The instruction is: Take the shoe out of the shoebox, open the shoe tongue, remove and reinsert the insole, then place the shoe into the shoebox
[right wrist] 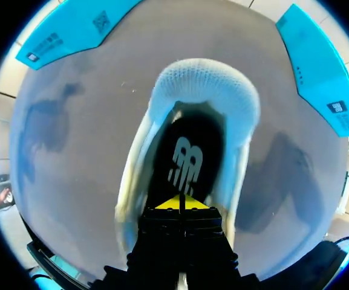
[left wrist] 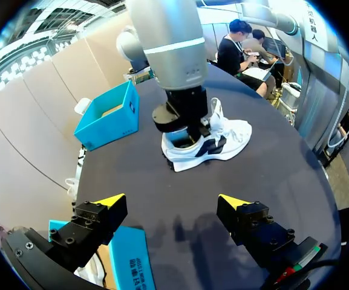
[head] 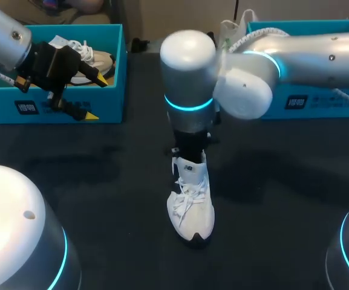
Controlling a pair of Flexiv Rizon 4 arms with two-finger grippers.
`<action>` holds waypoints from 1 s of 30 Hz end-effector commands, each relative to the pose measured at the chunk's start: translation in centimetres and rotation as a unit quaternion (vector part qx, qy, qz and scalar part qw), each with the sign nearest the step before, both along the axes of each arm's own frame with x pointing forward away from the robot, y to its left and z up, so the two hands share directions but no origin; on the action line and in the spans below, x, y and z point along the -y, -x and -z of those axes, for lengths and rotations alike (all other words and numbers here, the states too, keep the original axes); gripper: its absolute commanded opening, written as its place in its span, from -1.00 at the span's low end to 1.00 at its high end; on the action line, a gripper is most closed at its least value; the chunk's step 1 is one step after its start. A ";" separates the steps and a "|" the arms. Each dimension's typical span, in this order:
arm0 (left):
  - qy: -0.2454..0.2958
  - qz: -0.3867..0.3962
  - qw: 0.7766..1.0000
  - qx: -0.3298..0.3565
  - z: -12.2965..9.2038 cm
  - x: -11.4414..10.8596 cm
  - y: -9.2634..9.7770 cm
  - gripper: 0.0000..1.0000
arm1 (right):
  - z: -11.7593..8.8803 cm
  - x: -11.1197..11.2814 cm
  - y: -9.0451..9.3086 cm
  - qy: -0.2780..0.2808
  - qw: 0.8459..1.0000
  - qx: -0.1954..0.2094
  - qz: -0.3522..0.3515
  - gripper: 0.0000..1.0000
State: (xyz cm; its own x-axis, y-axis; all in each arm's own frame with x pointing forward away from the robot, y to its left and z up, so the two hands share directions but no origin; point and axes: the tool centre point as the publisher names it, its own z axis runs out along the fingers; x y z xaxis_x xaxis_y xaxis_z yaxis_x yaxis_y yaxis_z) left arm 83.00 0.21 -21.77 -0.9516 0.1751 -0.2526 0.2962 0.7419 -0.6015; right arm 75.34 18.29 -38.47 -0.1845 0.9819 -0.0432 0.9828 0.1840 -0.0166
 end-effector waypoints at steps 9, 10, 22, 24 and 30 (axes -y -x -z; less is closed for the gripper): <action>-0.002 0.000 1.000 0.000 0.0 0.0 0.0 1.00 | -4.4 -0.6 1.8 -0.020 0.995 -0.084 0.047 -1.00; -0.002 0.000 1.000 0.000 0.0 0.0 0.0 1.00 | -4.5 -0.7 2.0 -0.021 0.995 -0.086 0.056 -1.00; -0.002 0.000 1.000 0.000 0.0 0.0 0.0 1.00 | -4.7 -1.1 2.5 -0.027 0.991 -0.113 0.068 1.00; -0.002 0.000 1.000 0.000 0.0 0.0 0.0 1.00 | -4.6 -1.0 2.5 -0.027 0.991 -0.119 0.064 1.00; -0.002 0.000 1.000 0.000 0.0 0.0 0.0 1.00 | -4.1 -0.6 2.5 -0.029 0.991 -0.122 0.055 1.00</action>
State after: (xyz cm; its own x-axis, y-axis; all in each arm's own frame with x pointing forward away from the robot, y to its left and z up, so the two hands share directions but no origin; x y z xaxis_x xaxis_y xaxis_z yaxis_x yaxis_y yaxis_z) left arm 83.00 0.22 -21.77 -0.9516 0.1750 -0.2526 0.2961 0.7420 -0.6015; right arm 72.74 19.04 -34.00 -0.0708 0.9967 0.0404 0.9653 0.0787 -0.2492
